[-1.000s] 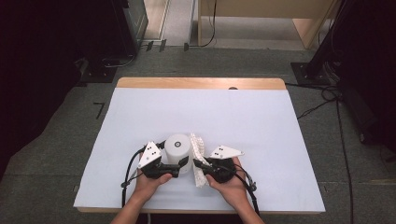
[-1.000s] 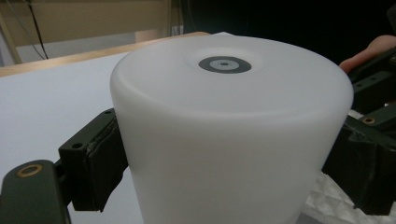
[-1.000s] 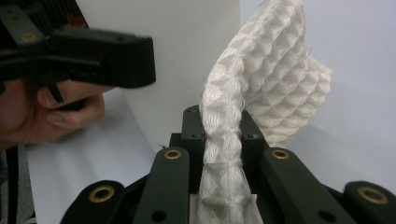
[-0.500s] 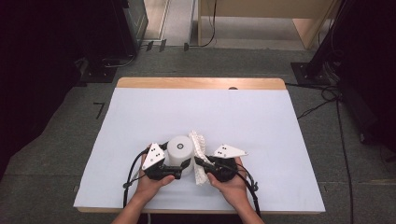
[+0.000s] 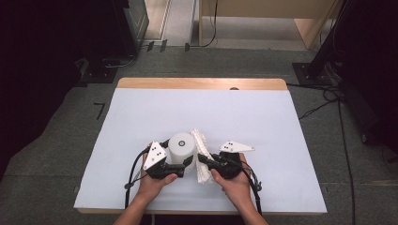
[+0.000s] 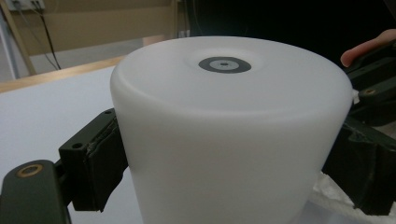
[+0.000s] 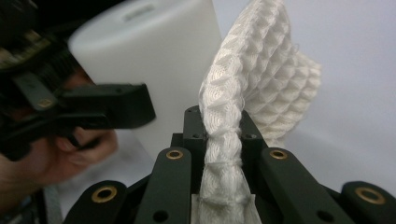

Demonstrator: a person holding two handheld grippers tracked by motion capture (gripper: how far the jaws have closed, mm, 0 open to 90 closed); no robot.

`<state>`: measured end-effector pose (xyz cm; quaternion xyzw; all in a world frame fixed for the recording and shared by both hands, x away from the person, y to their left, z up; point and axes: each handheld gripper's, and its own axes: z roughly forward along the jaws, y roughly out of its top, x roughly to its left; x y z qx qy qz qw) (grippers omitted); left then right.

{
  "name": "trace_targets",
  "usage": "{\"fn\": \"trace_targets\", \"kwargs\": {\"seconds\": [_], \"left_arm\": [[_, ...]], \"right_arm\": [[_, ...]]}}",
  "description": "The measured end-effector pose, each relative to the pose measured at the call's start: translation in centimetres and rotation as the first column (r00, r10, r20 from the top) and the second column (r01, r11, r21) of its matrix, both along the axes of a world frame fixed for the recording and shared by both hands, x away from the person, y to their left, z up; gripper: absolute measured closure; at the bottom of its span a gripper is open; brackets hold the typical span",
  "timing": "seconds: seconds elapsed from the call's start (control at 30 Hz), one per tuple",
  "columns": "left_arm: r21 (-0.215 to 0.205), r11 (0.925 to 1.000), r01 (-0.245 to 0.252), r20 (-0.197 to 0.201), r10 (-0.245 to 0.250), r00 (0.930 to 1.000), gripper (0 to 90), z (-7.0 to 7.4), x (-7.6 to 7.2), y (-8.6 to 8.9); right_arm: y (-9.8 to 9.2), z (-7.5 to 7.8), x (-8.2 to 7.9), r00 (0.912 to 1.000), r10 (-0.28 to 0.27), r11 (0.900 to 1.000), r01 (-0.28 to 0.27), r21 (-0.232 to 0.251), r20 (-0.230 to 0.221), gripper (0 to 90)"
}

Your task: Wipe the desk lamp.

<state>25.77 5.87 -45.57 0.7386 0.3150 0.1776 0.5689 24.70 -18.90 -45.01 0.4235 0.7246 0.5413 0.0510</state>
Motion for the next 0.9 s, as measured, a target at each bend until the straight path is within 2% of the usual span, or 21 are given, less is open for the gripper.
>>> {"fn": "trace_targets", "kwargs": {"seconds": [0.07, 0.13, 0.23, 0.3, 0.4, 0.43, 0.47, 0.5, 0.53, 0.57, 0.6, 0.63, 0.67, 0.7, 0.73, 0.77, 0.8, 0.87, 0.9], "left_arm": [[0.007, 1.0, -0.005, -0.004, 0.005, 1.0, 9.2, -0.3, 0.0, 0.0], [0.003, 1.0, -0.002, -0.011, 0.002, 0.9999, 9.2, -0.3, 0.0, 0.2], [-0.02, 0.9997, -0.009, -0.015, 0.009, 0.9998, 9.2, -0.1, 0.2, 0.4], [0.0, 0.9999, -0.014, -0.002, 0.014, 0.9999, 9.2, 0.1, 0.2, 0.4], [-0.001, 1.0, -0.003, 0.0, 0.003, 1.0, 9.2, 0.2, 0.1, 0.4], [-0.001, 1.0, 0.0, -0.004, 0.0, 1.0, 9.2, 0.1, 0.1, 0.3], [0.01, 0.9999, 0.007, 0.003, -0.007, 1.0, 9.2, 0.0, 0.0, 0.2], [0.047, 0.9989, 0.01, 0.015, -0.011, 0.9998, 9.2, -0.2, -0.2, -0.1], [0.064, 0.9979, 0.01, 0.014, -0.011, 0.9998, 9.2, -0.3, -0.2, -0.3], [0.044, 0.9986, 0.028, -0.007, -0.028, 0.9996, 9.2, -0.2, -0.1, -0.4], [-0.005, 0.9997, 0.024, -0.029, -0.024, 0.9993, 9.2, 0.2, -0.1, -0.3], [-0.032, 0.9988, 0.037, -0.012, -0.037, 0.9992, 9.2, 0.6, -0.2, -0.4], [-0.011, 0.9989, 0.047, 0.012, -0.047, 0.9988, 9.2, 1.0, -0.3, -0.7], [0.004, 0.9988, 0.048, 0.028, -0.048, 0.9984, 9.2, 1.2, -0.4, -1.1], [0.01, 0.9985, 0.054, 0.03, -0.054, 0.9981, 9.2, 1.3, -0.3, -1.3], [-0.017, 0.9983, 0.056, 0.007, -0.056, 0.9984, 9.2, 1.2, 0.0, -1.2], [-0.017, 0.9983, 0.056, 0.007, -0.056, 0.9984, 9.2, 1.2, 0.0, -1.2], [-0.024, 0.9981, 0.056, 0.002, -0.056, 0.9984, 9.2, 1.1, 0.0, -1.0], [-0.01, 0.9984, 0.056, 0.011, -0.055, 0.9984, 9.2, 1.0, 0.0, -1.0]], "right_arm": [[0.3, 0.4, 0.0, 0.999, 0.017, 1.0, -0.017, -0.006, 0.042, 79.7], [0.5, 0.5, -0.1, 0.998, 0.026, 1.0, -0.025, -0.019, 0.057, 79.8], [0.5, -0.1, 0.0, 0.9992, 0.031, 1.0, -0.031, -0.003, 0.026, 79.8], [0.8, -0.9, -0.1, 0.9996, 0.027, 0.999, -0.026, -0.02, 0.011, 79.8], [1.0, -1.3, -0.1, 0.9997, 0.023, 0.999, -0.023, -0.034, 0.001, 79.8], [1.0, -1.2, 0.0, 0.9997, 0.021, 0.999, -0.02, -0.043, 0.011, 79.8], [0.9, -0.9, 0.0, 0.9996, 0.019, 0.999, -0.018, -0.051, 0.02, 79.7], [0.5, 0.0, -0.2, 0.9986, 0.018, 0.999, -0.016, -0.033, 0.05, 79.7], [0.5, 0.0, -0.2, 0.9986, 0.018, 0.999, -0.016, -0.033, 0.05, 79.7], [-0.2, 1.3, -0.2, 0.9996, 0.008, 1.0, -0.008, 0.018, 0.029, 79.9], [-0.2, 1.3, -0.2, 0.9996, 0.008, 1.0, -0.008, 0.018, 0.029, 79.9], [-0.9, 2.8, -0.7, 0.9976, -0.03, 0.999, 0.028, 0.041, 0.062, 80.1], [-0.9, 2.8, -0.7, 0.9976, -0.03, 0.999, 0.028, 0.041, 0.062, 80.1], [-0.7, 3.0, -0.8, 0.9931, -0.038, 0.998, 0.043, -0.046, 0.111, 80.2], [-0.8, 2.6, -0.6, 0.9943, -0.032, 0.998, 0.038, -0.056, 0.102, 80.2], [-1.1, 1.0, -0.1, 0.9994, -0.019, 1.0, 0.018, 0.017, 0.031, 80.4], [-1.1, 1.0, -0.1, 0.9994, -0.019, 1.0, 0.018, 0.017, 0.031, 80.4], [-0.8, -0.2, -0.1, 0.9999, -0.009, 1.0, 0.009, -0.008, -0.008, 80.4], [-0.7, -0.6, -0.2, 0.9999, -0.001, 1.0, 0.001, -0.018, -0.012, 80.4]]}}
